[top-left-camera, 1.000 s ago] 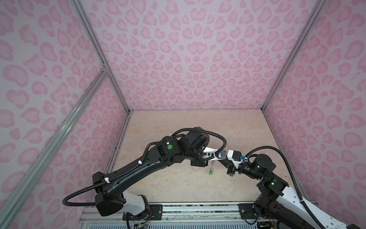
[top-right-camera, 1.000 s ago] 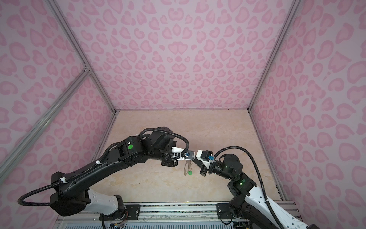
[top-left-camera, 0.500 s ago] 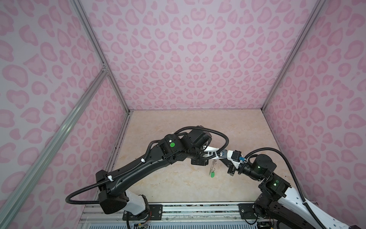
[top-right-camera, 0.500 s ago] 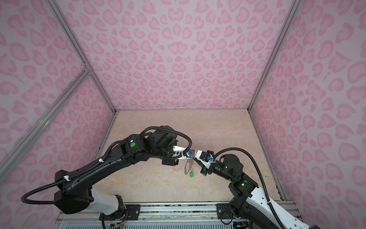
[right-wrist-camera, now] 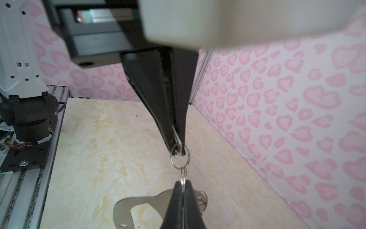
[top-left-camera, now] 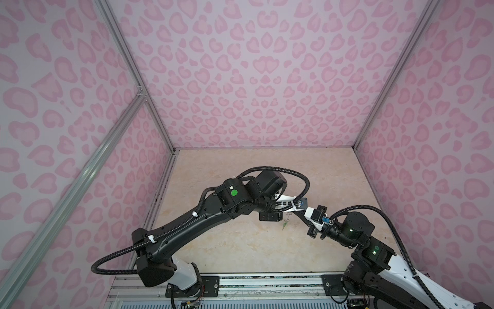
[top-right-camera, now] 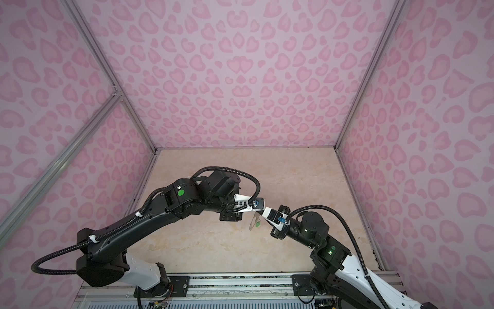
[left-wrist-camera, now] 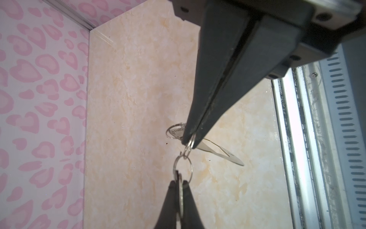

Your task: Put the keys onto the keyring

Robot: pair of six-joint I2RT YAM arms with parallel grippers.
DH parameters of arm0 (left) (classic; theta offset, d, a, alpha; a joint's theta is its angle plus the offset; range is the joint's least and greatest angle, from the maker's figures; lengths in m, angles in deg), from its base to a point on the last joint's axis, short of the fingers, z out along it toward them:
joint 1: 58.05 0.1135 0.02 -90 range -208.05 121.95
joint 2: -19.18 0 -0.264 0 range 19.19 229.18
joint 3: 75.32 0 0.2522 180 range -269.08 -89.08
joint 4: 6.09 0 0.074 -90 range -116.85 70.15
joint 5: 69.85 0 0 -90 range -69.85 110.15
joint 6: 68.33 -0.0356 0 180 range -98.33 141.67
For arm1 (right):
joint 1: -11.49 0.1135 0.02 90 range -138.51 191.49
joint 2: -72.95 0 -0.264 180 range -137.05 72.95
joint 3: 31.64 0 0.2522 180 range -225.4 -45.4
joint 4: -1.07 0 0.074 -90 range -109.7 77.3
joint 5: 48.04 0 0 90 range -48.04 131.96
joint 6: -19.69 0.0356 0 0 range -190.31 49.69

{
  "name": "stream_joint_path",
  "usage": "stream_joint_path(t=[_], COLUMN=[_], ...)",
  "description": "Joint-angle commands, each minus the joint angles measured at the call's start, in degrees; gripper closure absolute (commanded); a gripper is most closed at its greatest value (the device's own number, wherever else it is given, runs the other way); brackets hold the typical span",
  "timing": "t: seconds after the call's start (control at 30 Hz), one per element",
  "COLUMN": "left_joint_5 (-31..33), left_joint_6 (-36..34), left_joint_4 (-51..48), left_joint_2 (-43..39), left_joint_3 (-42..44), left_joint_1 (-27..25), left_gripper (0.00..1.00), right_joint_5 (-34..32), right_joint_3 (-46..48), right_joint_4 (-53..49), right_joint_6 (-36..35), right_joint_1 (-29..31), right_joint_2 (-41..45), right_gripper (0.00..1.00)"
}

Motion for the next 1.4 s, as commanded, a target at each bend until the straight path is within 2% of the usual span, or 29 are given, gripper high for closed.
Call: stream_joint_path(t=[0.0,0.27,0.8,1.37], left_joint_5=[-1.6,-5.4,-5.5,-9.6], left_joint_6=[3.1,4.5,5.7,6.3], left_joint_4=[1.6,2.1,2.1,1.1], left_joint_2=[0.0,0.9,0.9,2.8], left_joint_3=[-0.9,-0.2,3.3,4.1], left_joint_1=[0.5,0.5,1.3,3.2], left_gripper=[0.97,0.97,0.97,0.97], right_joint_5=[-2.2,-1.3,-0.4,2.6], right_joint_3=[1.2,1.0,2.5,3.4], right_joint_4=[-1.4,-0.4,4.8,9.1], right_joint_6=[-3.2,-3.3,0.1,3.3], right_joint_1=[0.9,1.3,1.1,-0.3], right_joint_2=[1.2,1.6,3.2,4.0], right_gripper=[1.00,1.00,1.00,1.00])
